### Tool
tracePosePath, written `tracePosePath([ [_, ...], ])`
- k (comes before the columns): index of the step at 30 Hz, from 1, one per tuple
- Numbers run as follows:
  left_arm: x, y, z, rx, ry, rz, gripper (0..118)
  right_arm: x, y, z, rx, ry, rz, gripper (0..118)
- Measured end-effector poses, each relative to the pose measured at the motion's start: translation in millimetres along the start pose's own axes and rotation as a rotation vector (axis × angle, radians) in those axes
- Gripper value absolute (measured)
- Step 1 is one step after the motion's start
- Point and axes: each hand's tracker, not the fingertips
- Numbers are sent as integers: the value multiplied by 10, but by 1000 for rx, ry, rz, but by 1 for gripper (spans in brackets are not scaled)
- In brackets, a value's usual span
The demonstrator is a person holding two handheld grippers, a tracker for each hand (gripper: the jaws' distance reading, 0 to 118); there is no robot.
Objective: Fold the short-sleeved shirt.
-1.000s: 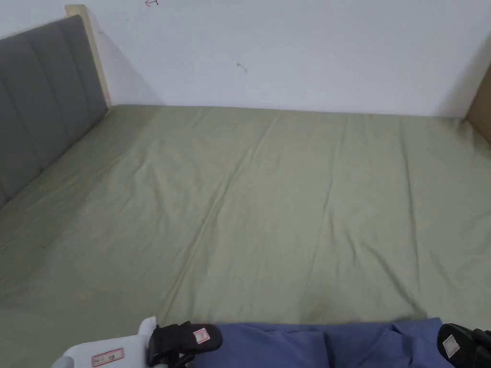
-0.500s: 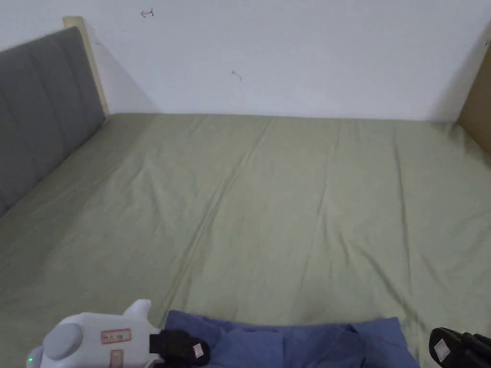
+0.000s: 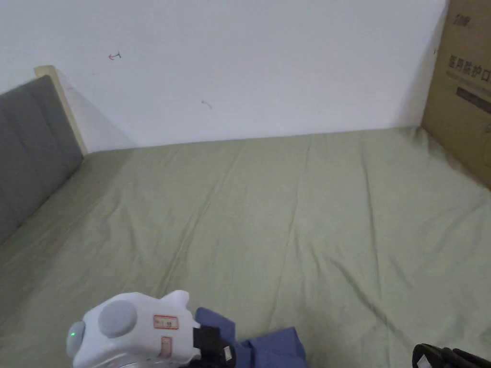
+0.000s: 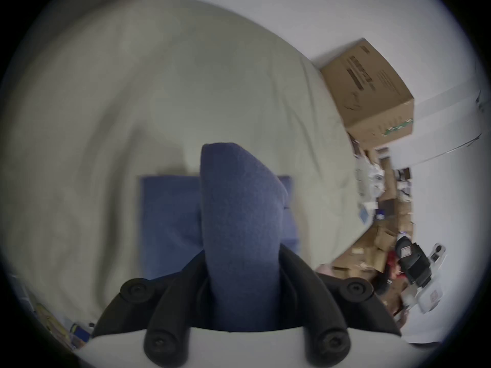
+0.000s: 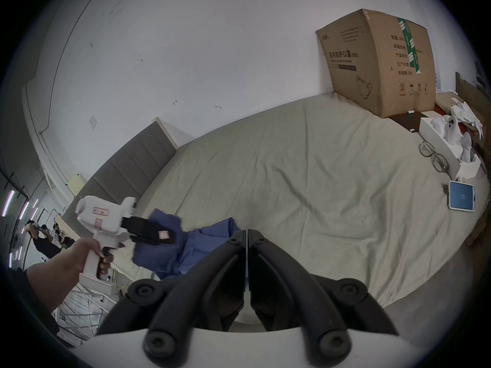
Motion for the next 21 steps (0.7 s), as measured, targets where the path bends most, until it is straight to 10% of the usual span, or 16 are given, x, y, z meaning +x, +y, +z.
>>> tracePosePath([
  [1, 89, 12, -183, -33, -25, -14, 20, 42, 7, 36, 4, -7, -7, 2],
  [4, 275, 17, -743, -75, -64, -4, 115, 169, 20, 126, 14, -38, -18, 2],
  [11, 351, 29, -642, -72, -101, 37, 118, 243, 45, 234, 30, -72, -49, 2],
  [14, 361, -18, -278, 47, -54, -66, 98, 297, 36, 215, 32, -63, -61, 2],
  [17, 419, -232, 99, 218, -47, -222, 0, 309, 25, 210, 43, -56, -61, 2],
  [21, 551, -533, 38, 246, 54, -346, 1, 338, 3, 198, 42, -58, -51, 2],
])
